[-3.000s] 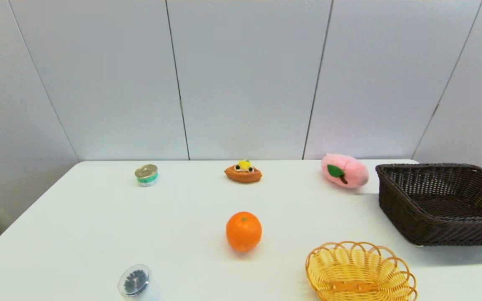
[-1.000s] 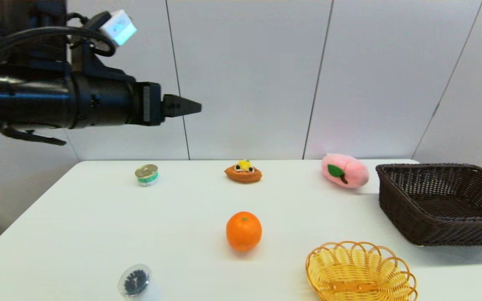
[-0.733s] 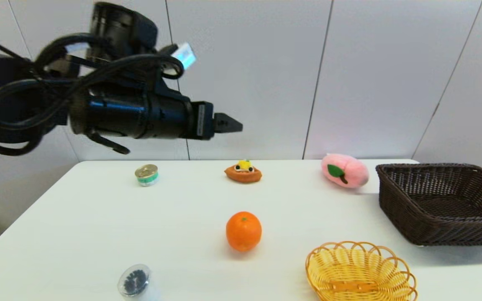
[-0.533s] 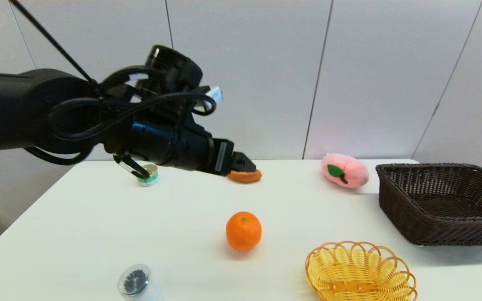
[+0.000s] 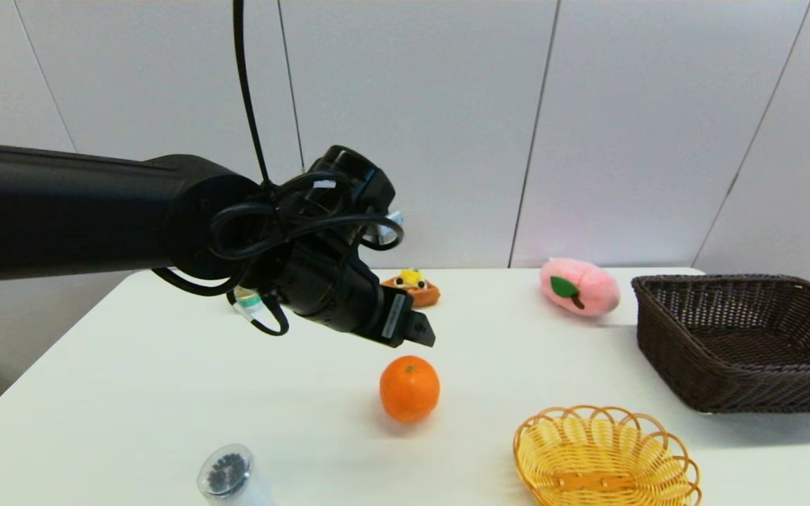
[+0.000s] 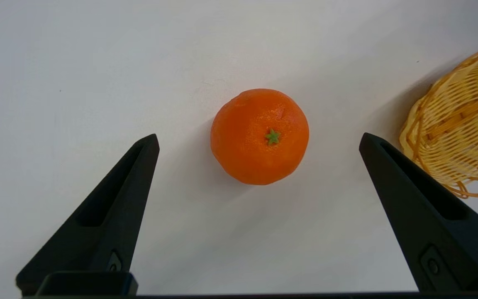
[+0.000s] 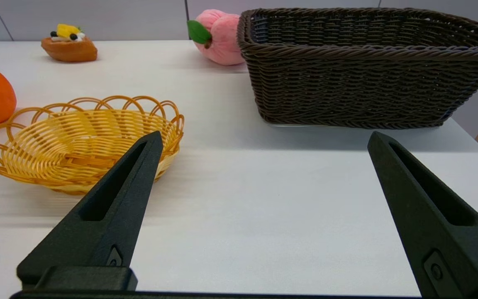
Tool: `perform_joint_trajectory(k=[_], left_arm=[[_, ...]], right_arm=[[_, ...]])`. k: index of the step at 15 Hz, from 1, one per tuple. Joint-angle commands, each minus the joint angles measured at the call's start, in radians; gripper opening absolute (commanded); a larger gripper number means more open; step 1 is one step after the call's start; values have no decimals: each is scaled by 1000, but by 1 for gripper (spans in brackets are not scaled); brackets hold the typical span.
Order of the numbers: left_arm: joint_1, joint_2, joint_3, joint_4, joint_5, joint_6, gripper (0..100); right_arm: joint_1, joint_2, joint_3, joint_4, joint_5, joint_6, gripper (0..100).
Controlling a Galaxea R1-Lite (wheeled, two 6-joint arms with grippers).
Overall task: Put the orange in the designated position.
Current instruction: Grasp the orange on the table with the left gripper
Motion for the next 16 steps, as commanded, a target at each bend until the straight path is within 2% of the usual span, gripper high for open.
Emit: perform_joint_trajectory(k=[1,7,10,16], left_arm=[[-6,62,0,2,7,2,100],[-30,125,6,10,14,2,100],[-37,141,0,54,16,-1,100],[-53,187,-32,38,16,-11,100]], right_arm=[[0,0,0,0,0,0,100],[0,0,0,0,0,0,100],[0,0,0,0,0,0,100],[0,0,0,0,0,0,100]])
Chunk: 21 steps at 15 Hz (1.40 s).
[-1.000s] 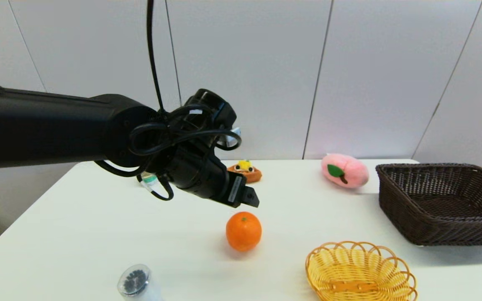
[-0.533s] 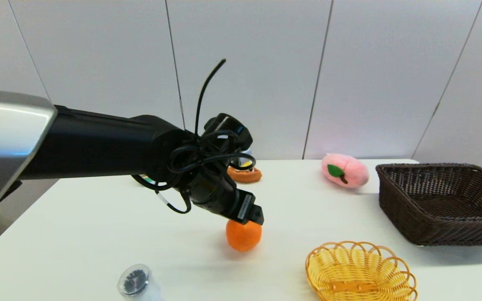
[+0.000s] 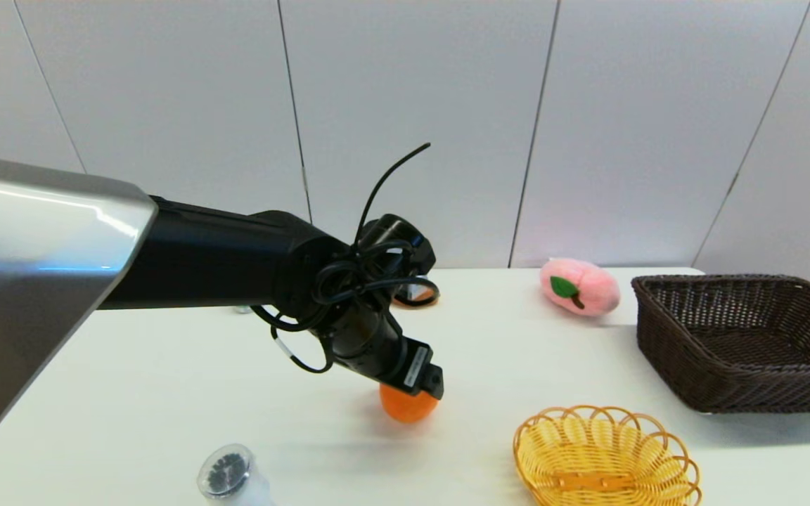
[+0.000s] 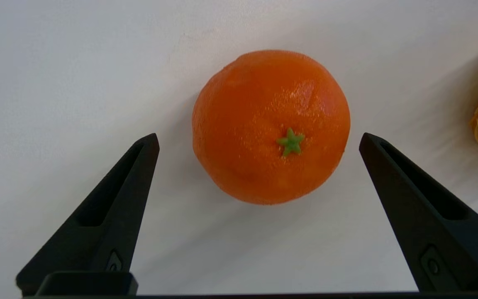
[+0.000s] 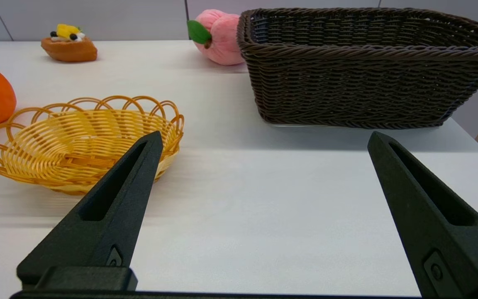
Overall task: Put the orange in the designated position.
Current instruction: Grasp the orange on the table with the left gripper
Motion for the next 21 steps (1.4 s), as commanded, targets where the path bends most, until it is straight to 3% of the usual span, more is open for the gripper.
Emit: perform_joint_trajectory(k=[1,12,13,21], left_arm=[[-13,38,-28,-2,-1,-2,100],[-16,117,-48,-36,45,-8,100],[-14,116,-48,-39,45,-9,0],[-13,94,-74,-40,50,-8,0]], right_arm=[[0,0,0,0,0,0,100],[0,0,0,0,0,0,100],[0,0,0,0,0,0,100],[0,0,0,0,0,0,100]])
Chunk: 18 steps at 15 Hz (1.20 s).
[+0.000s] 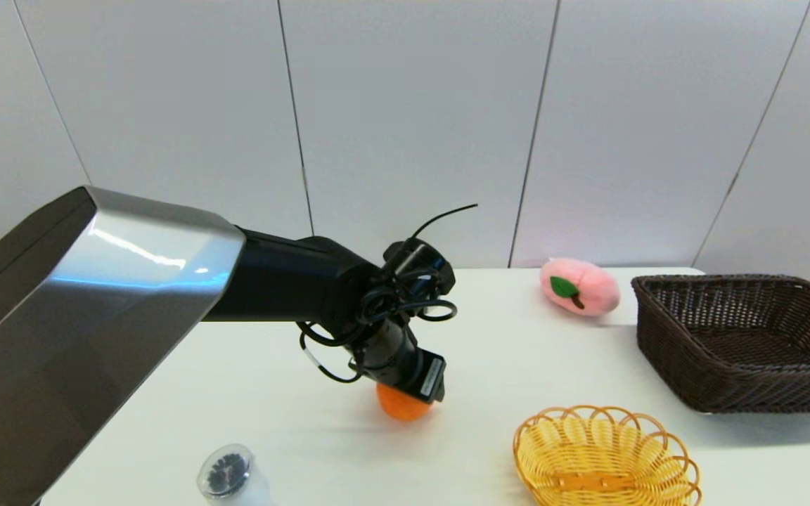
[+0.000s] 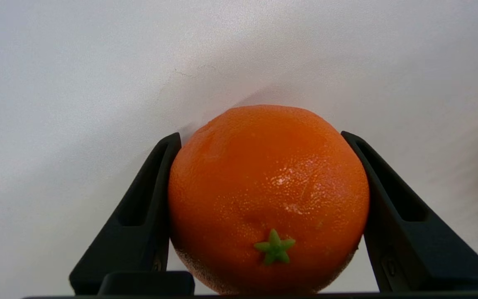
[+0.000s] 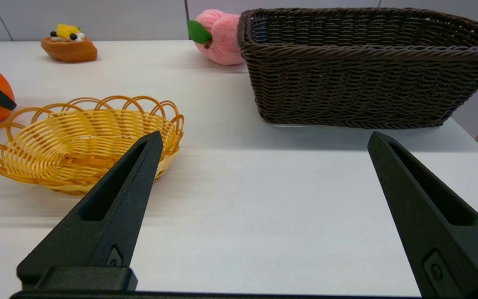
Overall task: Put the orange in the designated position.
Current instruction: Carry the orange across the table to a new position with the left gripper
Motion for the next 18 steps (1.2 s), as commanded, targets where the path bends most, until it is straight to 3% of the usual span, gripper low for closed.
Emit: perform_joint_trajectory(k=[1,9,18], left_arm=[[4,-32,-59,-1,34,-3,0],[127,-154,-129,-4,151,12,0],[442,-223,-126,-56,207,46,0]], right_arm=[[0,0,0,0,0,0,100],[0,0,0,0,0,0,100],[0,0,0,0,0,0,100]])
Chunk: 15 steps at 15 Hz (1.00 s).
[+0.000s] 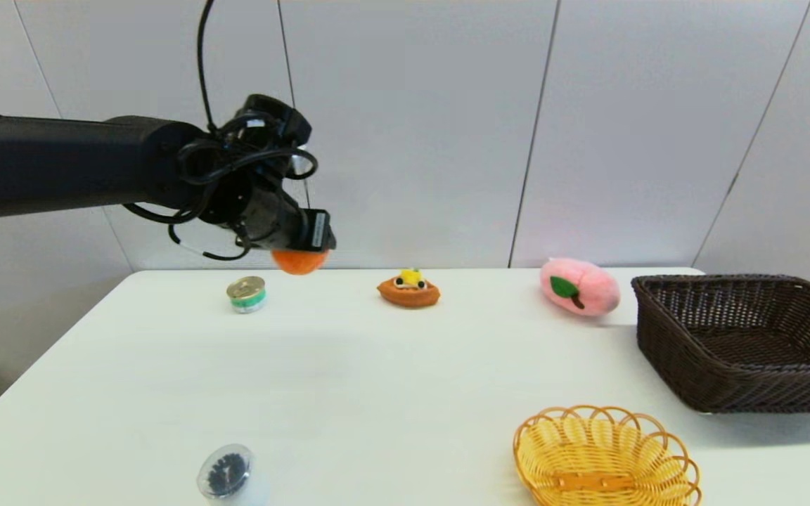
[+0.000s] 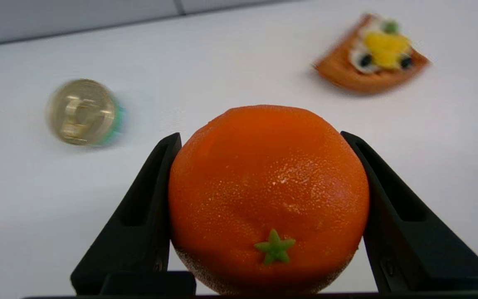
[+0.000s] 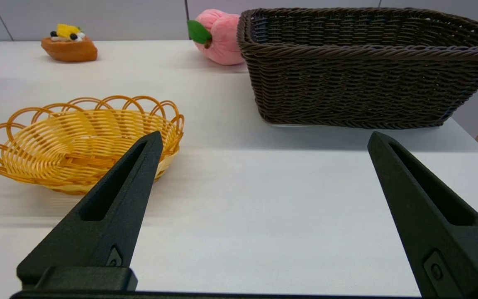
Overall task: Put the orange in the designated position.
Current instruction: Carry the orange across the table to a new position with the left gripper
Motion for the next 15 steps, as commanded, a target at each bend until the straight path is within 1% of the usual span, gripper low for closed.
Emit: perform_joint_trajectory(k=[1,5,10,15], left_arm=[[153,-19,2,-31,3,9,0],[248,13,1,-92,3,19,0],[357,67,1,-162,19,65,0],[469,145,4,-170,19,64,0]], right_arm=[[0,0,0,0,0,0,100],[0,0,0,0,0,0,100],[0,0,0,0,0,0,100],[0,0,0,0,0,0,100]])
